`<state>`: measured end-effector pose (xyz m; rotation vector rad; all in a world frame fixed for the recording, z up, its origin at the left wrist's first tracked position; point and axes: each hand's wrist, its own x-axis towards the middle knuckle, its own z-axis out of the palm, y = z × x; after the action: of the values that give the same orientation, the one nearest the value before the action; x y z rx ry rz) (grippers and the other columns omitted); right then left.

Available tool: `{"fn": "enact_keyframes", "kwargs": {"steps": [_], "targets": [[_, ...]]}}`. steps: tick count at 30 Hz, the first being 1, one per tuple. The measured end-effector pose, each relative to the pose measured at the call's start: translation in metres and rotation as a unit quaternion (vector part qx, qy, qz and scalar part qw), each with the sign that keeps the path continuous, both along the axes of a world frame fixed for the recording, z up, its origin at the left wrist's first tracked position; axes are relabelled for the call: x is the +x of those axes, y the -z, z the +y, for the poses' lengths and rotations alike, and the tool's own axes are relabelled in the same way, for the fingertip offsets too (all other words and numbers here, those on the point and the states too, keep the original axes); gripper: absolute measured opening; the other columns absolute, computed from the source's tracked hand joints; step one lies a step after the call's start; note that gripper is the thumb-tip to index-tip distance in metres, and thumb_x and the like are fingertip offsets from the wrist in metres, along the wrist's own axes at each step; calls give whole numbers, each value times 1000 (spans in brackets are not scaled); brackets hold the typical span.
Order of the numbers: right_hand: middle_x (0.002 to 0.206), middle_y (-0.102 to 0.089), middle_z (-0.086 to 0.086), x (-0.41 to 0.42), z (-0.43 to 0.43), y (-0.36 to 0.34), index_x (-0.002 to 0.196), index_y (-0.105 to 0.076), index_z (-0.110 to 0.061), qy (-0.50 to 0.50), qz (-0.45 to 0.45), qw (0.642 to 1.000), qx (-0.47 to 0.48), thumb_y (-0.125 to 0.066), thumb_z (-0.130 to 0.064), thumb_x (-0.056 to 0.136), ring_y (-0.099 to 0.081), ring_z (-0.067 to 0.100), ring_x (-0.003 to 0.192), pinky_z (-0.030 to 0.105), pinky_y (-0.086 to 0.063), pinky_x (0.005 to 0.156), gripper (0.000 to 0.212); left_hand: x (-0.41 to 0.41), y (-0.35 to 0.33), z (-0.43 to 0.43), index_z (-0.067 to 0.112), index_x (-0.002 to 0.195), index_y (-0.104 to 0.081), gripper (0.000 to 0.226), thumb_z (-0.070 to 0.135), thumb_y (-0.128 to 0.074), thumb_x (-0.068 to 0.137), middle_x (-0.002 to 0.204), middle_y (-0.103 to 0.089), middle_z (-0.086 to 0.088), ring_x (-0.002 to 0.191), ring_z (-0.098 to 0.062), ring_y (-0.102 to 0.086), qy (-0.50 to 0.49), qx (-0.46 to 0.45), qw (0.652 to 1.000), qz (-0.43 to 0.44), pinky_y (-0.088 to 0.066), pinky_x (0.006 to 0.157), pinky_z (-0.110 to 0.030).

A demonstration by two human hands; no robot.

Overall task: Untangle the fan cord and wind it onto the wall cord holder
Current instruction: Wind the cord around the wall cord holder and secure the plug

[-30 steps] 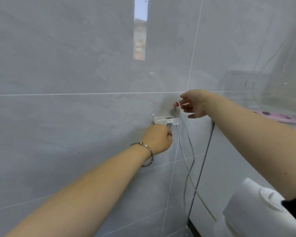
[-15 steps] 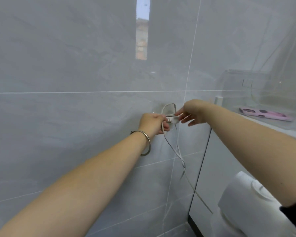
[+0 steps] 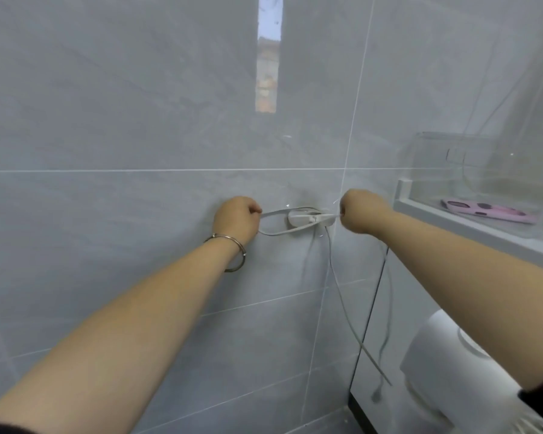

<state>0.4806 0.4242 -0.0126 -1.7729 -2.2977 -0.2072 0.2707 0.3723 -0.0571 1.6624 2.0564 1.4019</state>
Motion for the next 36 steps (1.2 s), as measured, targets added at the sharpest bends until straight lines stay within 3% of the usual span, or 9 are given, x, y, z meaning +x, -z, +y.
{"fn": "enact_keyframes", "kwargs": {"steps": [2,7,13,18,23,28,31,34,36], "targets": [[74,-51,11,5,-3,-11,82,-60,-3,34,96,989,103,-53,-16,86,-54,32,76,28,-39,65,16,1,2,-4,16,98,-71,24,11,-52,84,95,-72,-9,92,-29,-66,-16,-24,993,114,-52,83,-32],[67,-49,27,2,-12,-52,65,-51,-2,44,382,911,148,-60,-39,81,-48,29,61,27,-35,59,41,1,2,-5,17,90,-71,18,13,-56,81,92,-72,-9,88,-26,-68,-12,-76,986,149,-53,81,-29],[60,-54,0,-27,-39,-90,68,-60,-14,-46,480,845,230,-63,-28,82,-52,20,65,24,-37,62,20,2,3,-2,7,84,-72,17,7,-55,79,76,-74,-14,71,-26,-71,16,-126,987,100,-58,76,-31],[52,-51,-3,-50,-52,-105,53,-52,-19,-112,567,785,223,-66,-24,80,-54,18,58,22,-41,57,31,3,5,-2,2,81,-70,18,6,-52,82,78,-73,-19,62,-28,-67,33,-145,988,32,-50,58,-22],[50,-48,3,-67,-66,-115,55,-52,-12,-184,686,697,97,-71,-20,81,-49,15,43,28,-48,56,33,0,4,0,0,82,-70,25,3,-46,80,77,-73,-20,69,-30,-71,27,-147,989,2,-53,63,-27],[55,-43,2,-80,-80,-117,67,-53,-7,-190,814,520,-177,-66,-29,86,-42,14,44,20,-49,46,32,-1,-1,1,3,80,-67,23,2,-43,81,80,-73,-21,65,-31,-68,35,-154,987,-7,-53,63,-29],[53,-41,2,-82,-82,-112,71,-53,-5,-204,830,452,-256,-57,-39,90,-44,12,43,22,-53,46,39,-2,-1,1,7,76,-61,21,3,-42,83,74,-70,-20,56,-29,-61,38,-154,987,-10,-46,55,-22],[58,-45,6,-86,-88,-107,82,-57,1,-248,816,414,-319,-50,-49,91,-50,15,46,30,-58,50,51,-7,0,3,8,78,-62,21,5,-43,85,58,-63,-11,43,-20,-58,50,-158,986,-5,-46,49,-19],[63,-52,10,-87,-90,-101,88,-58,3,-281,778,435,-356,-40,-55,92,-58,21,53,38,-59,62,62,-9,2,3,8,80,-63,18,5,-46,86,56,-61,-8,42,-17,-57,60,-161,985,15,-46,48,-18]]}}
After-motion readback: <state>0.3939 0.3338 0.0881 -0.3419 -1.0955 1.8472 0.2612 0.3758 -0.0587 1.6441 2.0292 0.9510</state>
